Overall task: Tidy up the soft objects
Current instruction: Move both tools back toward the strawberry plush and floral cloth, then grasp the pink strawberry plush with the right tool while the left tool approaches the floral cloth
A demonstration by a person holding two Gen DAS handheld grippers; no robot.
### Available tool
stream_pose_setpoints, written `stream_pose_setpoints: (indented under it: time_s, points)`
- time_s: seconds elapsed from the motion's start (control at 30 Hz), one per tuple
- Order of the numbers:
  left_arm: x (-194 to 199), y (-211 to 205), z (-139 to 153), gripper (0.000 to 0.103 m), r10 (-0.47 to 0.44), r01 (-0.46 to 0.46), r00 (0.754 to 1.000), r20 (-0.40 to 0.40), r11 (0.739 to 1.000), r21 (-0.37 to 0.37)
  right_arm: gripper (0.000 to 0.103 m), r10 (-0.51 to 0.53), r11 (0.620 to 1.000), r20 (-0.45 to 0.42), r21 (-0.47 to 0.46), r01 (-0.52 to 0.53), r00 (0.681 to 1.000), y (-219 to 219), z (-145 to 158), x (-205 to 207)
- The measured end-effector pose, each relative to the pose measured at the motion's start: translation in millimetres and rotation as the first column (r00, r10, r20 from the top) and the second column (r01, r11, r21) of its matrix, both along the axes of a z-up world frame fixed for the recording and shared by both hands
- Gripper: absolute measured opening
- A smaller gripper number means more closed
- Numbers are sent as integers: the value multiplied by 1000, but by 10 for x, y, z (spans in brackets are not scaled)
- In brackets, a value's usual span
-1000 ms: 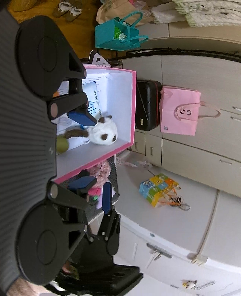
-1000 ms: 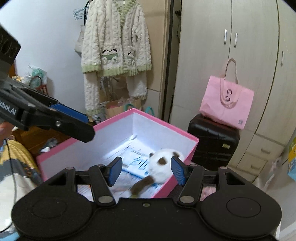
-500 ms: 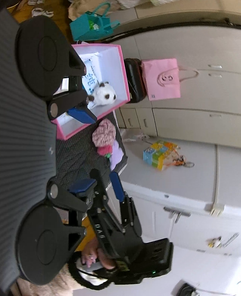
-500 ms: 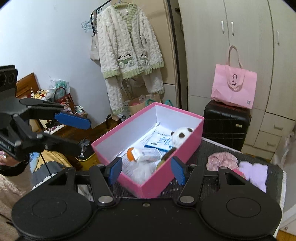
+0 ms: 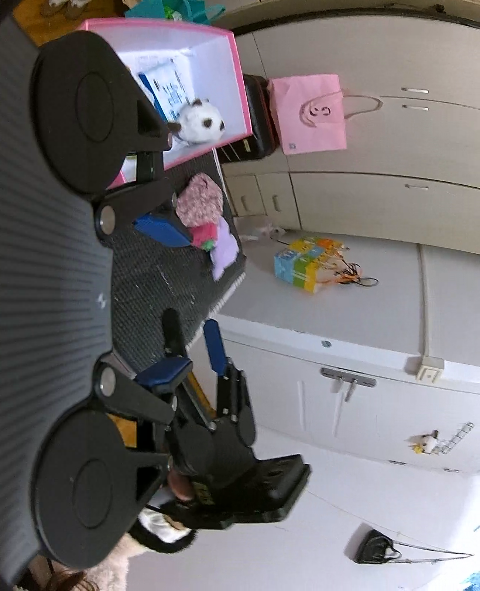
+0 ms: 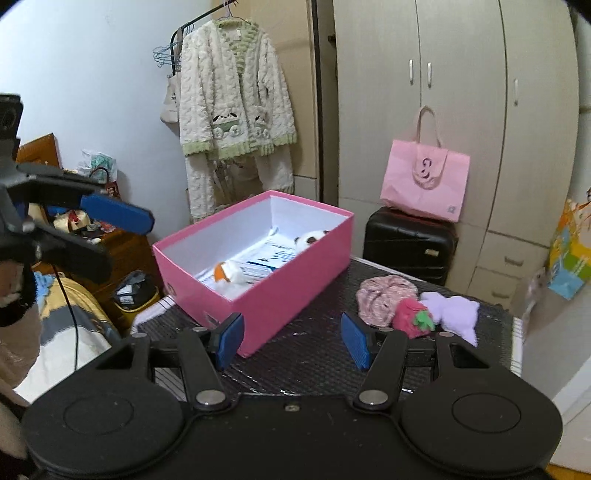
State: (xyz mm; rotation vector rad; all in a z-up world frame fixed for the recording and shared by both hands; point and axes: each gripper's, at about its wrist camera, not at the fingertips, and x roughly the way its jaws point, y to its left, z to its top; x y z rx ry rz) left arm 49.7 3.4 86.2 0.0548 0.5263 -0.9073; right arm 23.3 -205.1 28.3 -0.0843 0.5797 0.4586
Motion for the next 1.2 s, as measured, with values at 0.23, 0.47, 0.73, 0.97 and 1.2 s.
stream_pose_setpoints:
  time_s: [0.23,0.47,0.73,0.97,1.2]
  points:
    - [190,-369,-279,67,0,-1,999,-33,1000,-26,64,-55,993,67,-98,61,996,-131,-391,141]
    - [550,-631,-574,67,28,-31,996,-85,999,-38,64,-45,989,81,-137,56,996,-258,-790,417]
    - [1025,-1075,-868,67,204,-203,978,-40,979,30,64,-67,977,93,-196,84,993,-383,-1069,830]
    - [1542,-1366,-1077,65,347,-344,937,-33,936,73,64,-32,963,110,-262,60,993,-316,-1225,1199]
    - [2066,-1510,-1283,63,451,-441,884,-121,892,101,64,-52,957,105,-279,80,993,-323,-1356,1610]
